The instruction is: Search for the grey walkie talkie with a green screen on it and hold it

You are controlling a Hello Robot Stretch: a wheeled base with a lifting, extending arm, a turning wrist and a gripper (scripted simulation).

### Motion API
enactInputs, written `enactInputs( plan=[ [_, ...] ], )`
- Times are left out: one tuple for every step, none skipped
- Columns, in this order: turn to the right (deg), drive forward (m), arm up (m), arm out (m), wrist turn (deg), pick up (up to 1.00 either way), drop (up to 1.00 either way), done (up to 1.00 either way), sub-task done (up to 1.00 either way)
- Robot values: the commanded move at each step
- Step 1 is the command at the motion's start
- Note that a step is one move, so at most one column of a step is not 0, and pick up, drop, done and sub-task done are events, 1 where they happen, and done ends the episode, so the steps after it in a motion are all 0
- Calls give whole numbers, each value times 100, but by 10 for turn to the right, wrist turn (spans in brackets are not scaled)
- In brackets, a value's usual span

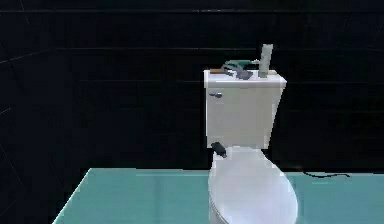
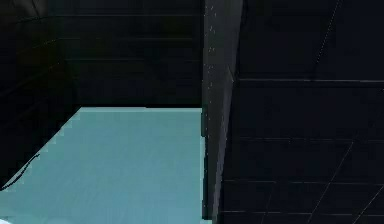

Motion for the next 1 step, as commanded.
enactInputs(
  plan=[
    [450, 0, 0, 0, 0, 0, 0, 0, 0]
  ],
)
